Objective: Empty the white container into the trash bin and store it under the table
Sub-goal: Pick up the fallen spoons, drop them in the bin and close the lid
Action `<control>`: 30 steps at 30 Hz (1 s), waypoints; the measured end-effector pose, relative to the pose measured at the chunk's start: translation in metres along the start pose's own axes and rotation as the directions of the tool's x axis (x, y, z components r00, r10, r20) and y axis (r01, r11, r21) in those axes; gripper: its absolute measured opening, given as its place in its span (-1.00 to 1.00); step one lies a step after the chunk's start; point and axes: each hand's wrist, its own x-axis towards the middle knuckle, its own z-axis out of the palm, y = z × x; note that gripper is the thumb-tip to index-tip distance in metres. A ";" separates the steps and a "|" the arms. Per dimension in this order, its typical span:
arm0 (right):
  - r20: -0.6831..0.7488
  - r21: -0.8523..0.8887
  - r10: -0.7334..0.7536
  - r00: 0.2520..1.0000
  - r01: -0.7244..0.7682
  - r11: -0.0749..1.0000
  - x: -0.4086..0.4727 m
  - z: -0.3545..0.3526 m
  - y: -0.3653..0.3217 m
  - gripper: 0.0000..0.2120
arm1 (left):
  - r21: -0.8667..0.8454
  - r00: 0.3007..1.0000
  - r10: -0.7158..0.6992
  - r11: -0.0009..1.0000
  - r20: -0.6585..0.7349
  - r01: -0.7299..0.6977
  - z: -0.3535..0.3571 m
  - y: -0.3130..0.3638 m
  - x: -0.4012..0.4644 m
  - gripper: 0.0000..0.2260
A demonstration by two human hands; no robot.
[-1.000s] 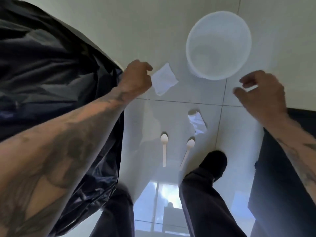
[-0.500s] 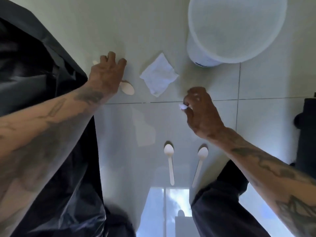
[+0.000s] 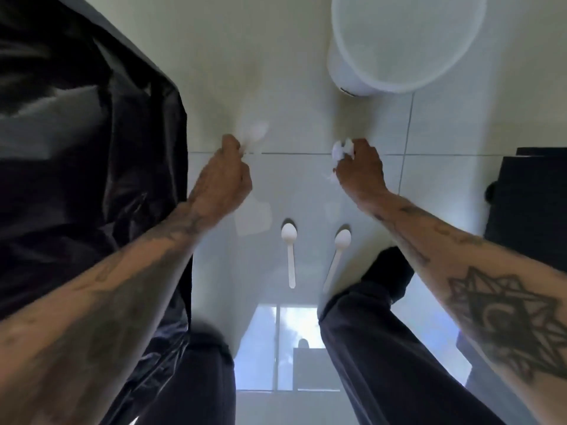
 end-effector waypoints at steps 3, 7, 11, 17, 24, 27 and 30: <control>0.074 0.149 0.406 0.911 -0.412 0.899 -0.058 -0.010 0.055 -0.59 | -0.273 0.954 -0.291 0.915 0.067 0.298 0.049 0.030 -0.072 -0.81; 0.030 0.171 0.589 0.808 -0.584 0.793 -0.128 0.018 0.106 -0.51 | -0.282 0.820 -0.519 0.771 0.241 0.571 0.108 0.044 -0.123 -0.58; -0.017 0.153 0.504 0.864 -0.495 0.855 -0.130 0.055 0.132 -0.40 | -0.297 0.737 -0.623 0.675 0.260 0.675 0.153 0.029 -0.120 -0.43; -0.187 0.057 0.377 0.907 -0.373 0.926 -0.107 0.087 0.148 -0.67 | -0.258 0.907 -0.417 0.871 0.062 0.418 0.178 0.013 -0.117 -0.66; -0.014 0.061 0.305 0.952 -0.303 0.951 -0.110 0.056 0.099 -0.77 | -0.240 0.945 -0.304 0.915 0.124 0.326 0.133 0.026 -0.118 -0.75; 0.129 0.231 0.257 0.958 -0.281 0.931 -0.127 0.021 0.037 -0.86 | -0.408 0.957 -0.239 0.867 0.162 0.285 0.077 0.049 -0.128 -0.75; 0.254 0.397 0.151 0.955 -0.245 0.884 -0.162 -0.020 -0.029 -0.88 | -0.573 0.939 -0.262 0.744 0.224 0.344 0.003 0.078 -0.152 -0.76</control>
